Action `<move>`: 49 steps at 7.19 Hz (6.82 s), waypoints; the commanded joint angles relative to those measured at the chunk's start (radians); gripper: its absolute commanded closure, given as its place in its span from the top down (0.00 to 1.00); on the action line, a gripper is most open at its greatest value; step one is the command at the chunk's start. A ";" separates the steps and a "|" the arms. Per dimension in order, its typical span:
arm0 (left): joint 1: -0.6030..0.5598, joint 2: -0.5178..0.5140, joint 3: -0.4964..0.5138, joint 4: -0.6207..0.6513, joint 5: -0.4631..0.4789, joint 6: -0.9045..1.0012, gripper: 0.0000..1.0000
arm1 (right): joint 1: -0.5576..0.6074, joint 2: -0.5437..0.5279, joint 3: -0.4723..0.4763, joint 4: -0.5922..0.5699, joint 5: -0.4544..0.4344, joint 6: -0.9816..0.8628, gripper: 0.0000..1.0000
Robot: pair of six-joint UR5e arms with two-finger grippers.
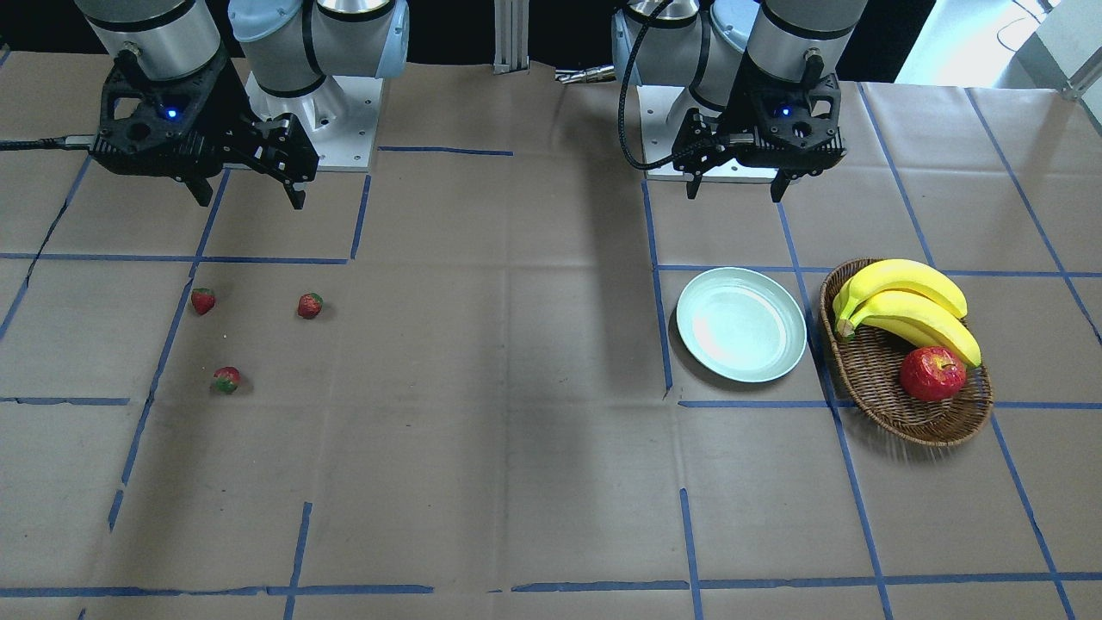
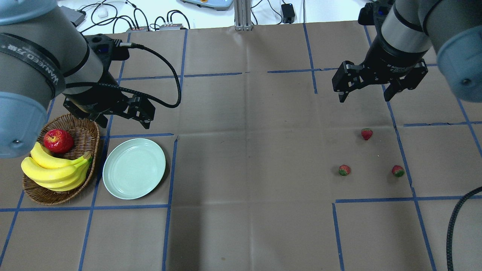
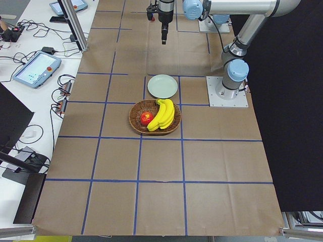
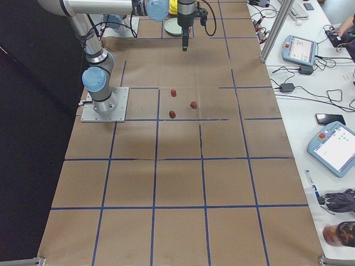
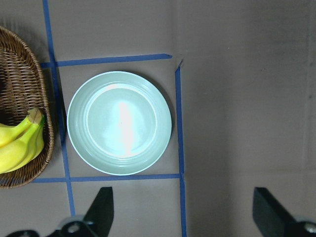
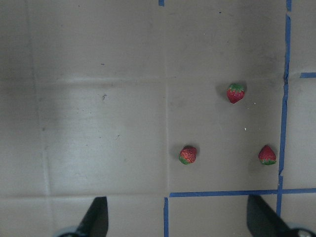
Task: Collect all strawberries into plate
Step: 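Move the right gripper over the strawberry farthest from the robot, then lower the right gripper and grasp that red strawberry, then carry the strawberry to the table center and open the right gripper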
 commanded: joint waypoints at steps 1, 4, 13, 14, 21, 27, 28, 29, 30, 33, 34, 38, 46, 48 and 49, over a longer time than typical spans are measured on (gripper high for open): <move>0.000 0.000 0.000 0.000 0.000 0.000 1.00 | 0.000 -0.001 0.001 0.000 0.000 0.000 1.00; 0.000 0.000 -0.002 0.000 0.000 0.000 1.00 | 0.002 -0.001 0.005 0.002 -0.002 0.002 1.00; 0.000 -0.002 -0.002 0.002 -0.002 0.002 1.00 | -0.226 0.012 0.234 -0.279 0.012 -0.333 1.00; -0.002 -0.002 -0.002 0.002 0.000 0.002 1.00 | -0.227 0.038 0.311 -0.416 0.005 -0.334 1.00; -0.002 -0.002 -0.005 -0.002 -0.002 0.002 1.00 | -0.235 0.417 0.363 -0.762 -0.030 -0.330 1.00; -0.002 -0.002 -0.037 0.000 -0.035 -0.002 1.00 | -0.235 0.423 0.357 -0.693 -0.064 -0.318 0.45; -0.002 0.000 -0.037 0.002 -0.035 -0.002 1.00 | -0.235 0.424 0.352 -0.693 -0.064 -0.318 0.26; -0.002 0.000 -0.037 0.002 -0.035 -0.002 1.00 | -0.233 0.424 0.340 -0.693 -0.063 -0.318 0.14; -0.002 -0.002 -0.037 0.002 -0.035 -0.002 1.00 | -0.233 0.424 0.331 -0.693 -0.064 -0.318 0.09; -0.002 -0.002 -0.037 0.003 -0.032 0.000 1.00 | -0.213 0.311 0.283 -0.567 -0.049 -0.223 0.06; -0.002 0.000 -0.037 0.003 -0.031 0.002 1.00 | -0.157 0.299 0.257 -0.523 -0.029 -0.156 0.06; -0.002 0.000 -0.037 0.003 -0.034 0.002 1.00 | 0.313 0.427 0.139 -0.526 -0.011 0.370 0.06; 0.000 0.000 -0.037 0.002 -0.032 0.002 1.00 | 0.431 0.549 0.079 -0.558 0.064 0.545 1.00; -0.002 -0.003 -0.035 0.002 -0.031 0.003 1.00 | 0.422 0.470 0.084 -0.502 0.060 0.528 1.00; -0.003 -0.029 -0.037 0.002 -0.034 -0.005 1.00 | 0.376 0.381 0.085 -0.400 0.048 0.502 1.00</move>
